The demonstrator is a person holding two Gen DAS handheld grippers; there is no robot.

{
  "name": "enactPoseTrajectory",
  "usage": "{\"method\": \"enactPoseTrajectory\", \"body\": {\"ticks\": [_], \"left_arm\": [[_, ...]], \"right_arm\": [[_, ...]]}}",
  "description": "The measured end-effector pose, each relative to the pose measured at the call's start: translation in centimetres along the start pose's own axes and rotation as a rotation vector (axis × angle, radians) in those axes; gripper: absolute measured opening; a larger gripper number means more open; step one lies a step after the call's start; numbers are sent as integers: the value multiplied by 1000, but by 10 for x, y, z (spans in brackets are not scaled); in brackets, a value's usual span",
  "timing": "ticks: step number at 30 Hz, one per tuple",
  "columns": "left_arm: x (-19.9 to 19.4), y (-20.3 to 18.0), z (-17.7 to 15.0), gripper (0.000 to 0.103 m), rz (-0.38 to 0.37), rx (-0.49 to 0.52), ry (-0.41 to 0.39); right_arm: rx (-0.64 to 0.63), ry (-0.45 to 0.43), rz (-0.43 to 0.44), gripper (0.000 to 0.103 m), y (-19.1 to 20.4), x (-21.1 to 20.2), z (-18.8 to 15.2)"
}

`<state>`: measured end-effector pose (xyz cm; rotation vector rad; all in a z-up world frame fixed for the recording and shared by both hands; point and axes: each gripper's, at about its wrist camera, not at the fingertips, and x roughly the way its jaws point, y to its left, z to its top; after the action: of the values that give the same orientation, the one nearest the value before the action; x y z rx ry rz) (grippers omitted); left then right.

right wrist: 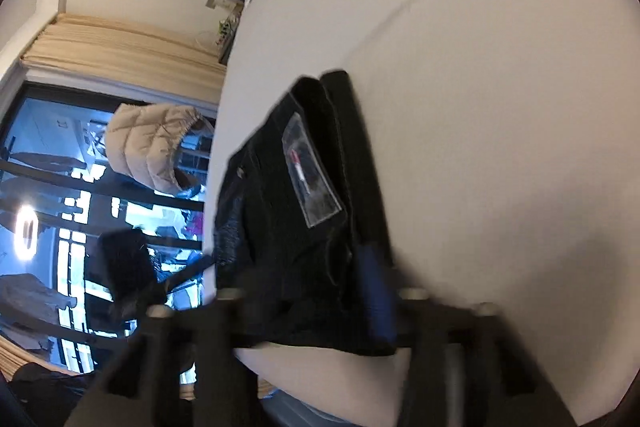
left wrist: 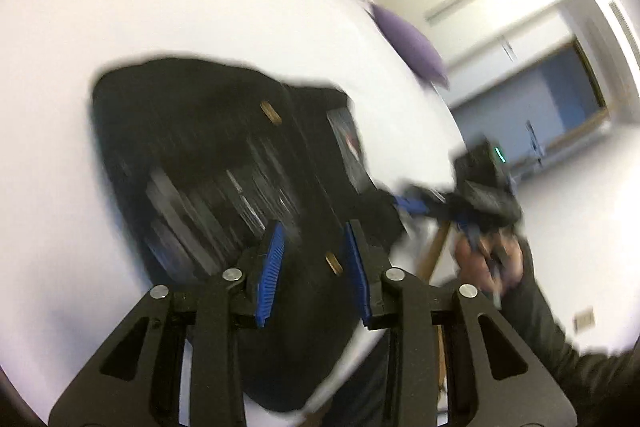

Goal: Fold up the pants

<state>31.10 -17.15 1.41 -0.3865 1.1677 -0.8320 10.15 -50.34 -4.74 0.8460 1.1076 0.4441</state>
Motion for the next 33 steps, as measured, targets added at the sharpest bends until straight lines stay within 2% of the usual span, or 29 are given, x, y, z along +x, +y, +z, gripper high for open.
{"method": "enactPoseTrajectory", "body": {"ticks": [1, 2, 4, 6, 10, 12, 14, 15, 17, 18, 19, 20, 21, 24, 26, 27, 29, 30, 31, 32, 33], "left_arm": [[6, 7, 8, 57, 10, -8, -4], [13, 14, 12, 61, 19, -12, -1], [27, 24, 12, 61, 40, -30, 7], [29, 21, 5, 61, 64, -2, -12], [25, 13, -5, 61, 92, 55, -25], [25, 15, -5, 61, 94, 56, -16], [19, 18, -5, 61, 101, 25, -12], [9, 15, -4, 61, 129, 8, -28], [-16, 3, -7, 62, 164, 24, -110], [-32, -1, -13, 65, 182, 37, -167], [-42, -2, -19, 81, 197, 36, -207], [-48, 1, -24, 92, 206, 22, -228], [-48, 5, -29, 93, 207, 1, -221], [-23, 28, -33, 92, 203, -86, -86], [-7, 44, -37, 92, 140, -172, -16], [-2, 47, -36, 92, 125, -187, -4], [3, 52, -33, 89, 89, -198, -11], [9, 53, -28, 82, 69, -207, 0], [15, 54, -24, 56, 80, -215, 17], [20, 56, -19, 46, 87, -218, 40], [23, 57, -17, 44, 74, -218, 46]], "right_arm": [[-5, -8, -3, 53, 2, -2, 2], [-16, -26, -22, 56, 6, -5, 7], [-22, -62, -23, 59, 10, -9, 15], [-36, -84, -20, 59, 15, -10, 23], [-102, -59, -18, 59, 32, 2, 28], [-140, -28, -109, 59, 38, 15, 28], [-147, 1, -149, 59, 37, 26, 28], [-149, 11, -161, 63, 35, 29, 29], [-165, 23, -217, 68, 33, 34, 32], [-167, 29, -228, 69, 31, 36, 34], [-161, 33, -230, 69, 28, 38, 35], [-147, 44, -228, 69, 22, 41, 38], [-137, 53, -225, 69, 19, 44, 40], [-123, 69, -214, 70, 13, 55, 44], [-126, 87, -194, 67, 15, 61, 44], [-132, 105, -185, 62, 17, 67, 44], [-165, 123, -221, 55, 24, 77, 41], [-182, 121, -241, 49, 28, 80, 40], [-184, 116, -255, 46, 30, 81, 40], [-189, 109, -270, 40, 33, 82, 39], [-204, 100, -290, 34, 38, 82, 37]]}}
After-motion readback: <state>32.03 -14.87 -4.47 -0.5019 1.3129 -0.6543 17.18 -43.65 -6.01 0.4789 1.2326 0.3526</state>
